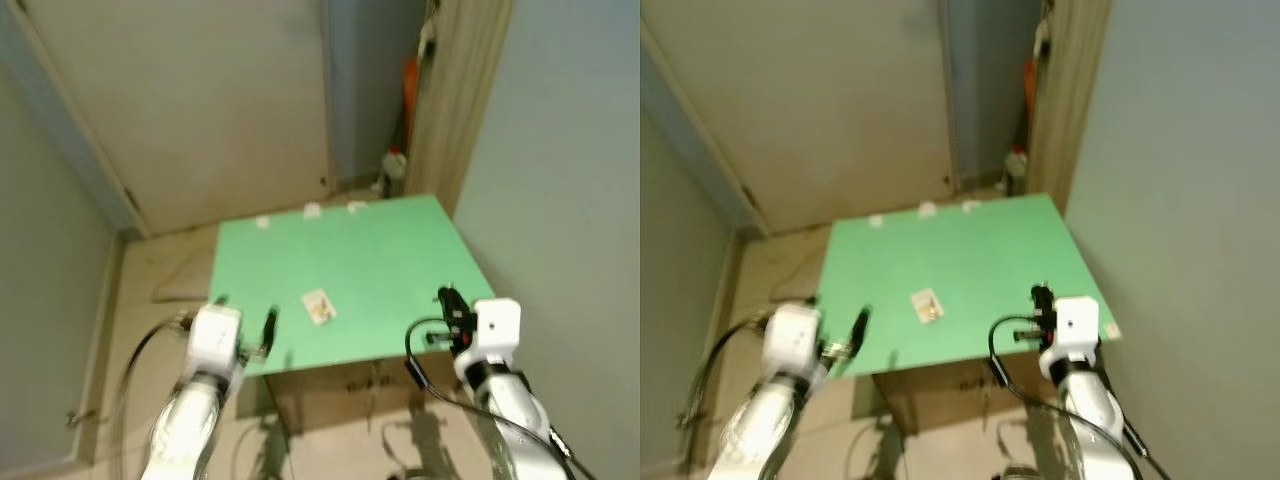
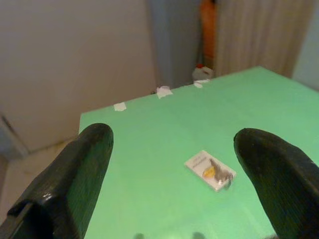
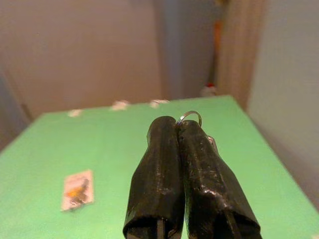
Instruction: Hang keys on a hook
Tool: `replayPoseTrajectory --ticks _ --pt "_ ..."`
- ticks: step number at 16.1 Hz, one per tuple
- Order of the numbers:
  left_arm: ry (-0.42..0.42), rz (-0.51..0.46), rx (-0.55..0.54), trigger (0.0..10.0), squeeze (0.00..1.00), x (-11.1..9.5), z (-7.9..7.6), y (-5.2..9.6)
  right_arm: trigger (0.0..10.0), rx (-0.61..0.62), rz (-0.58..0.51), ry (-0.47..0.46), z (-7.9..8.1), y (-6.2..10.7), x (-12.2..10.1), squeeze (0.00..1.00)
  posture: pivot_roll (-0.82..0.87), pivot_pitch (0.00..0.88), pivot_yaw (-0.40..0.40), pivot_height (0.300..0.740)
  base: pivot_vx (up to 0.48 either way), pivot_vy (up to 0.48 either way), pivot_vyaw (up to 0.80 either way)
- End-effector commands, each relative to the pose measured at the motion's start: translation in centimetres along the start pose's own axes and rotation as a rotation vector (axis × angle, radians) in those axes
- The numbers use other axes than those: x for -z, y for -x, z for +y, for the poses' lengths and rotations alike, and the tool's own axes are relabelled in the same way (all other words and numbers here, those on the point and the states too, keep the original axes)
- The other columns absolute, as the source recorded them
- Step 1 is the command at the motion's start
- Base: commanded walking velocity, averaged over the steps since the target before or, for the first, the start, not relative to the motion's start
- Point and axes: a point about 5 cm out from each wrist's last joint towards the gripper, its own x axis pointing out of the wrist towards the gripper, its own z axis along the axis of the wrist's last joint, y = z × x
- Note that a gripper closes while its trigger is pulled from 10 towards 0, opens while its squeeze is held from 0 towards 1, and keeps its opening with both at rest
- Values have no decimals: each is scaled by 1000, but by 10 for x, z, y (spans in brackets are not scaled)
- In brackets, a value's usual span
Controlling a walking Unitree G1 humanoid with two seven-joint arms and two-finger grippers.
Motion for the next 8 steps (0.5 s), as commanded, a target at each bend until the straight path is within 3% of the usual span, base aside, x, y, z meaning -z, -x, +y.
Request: replayPoseTrajectory --ticks 1,8 --pt "27 38 -17 10000 0 3 7 4 0 12 -42 -16 -2 -13 -11 0 -196 0 130 740 0 0 0" --pt "18 -39 6 10000 0 -22 1 -13 0 13 -39 -39 -1 -23 -15 0 -202 0 134 740 0 0 0"
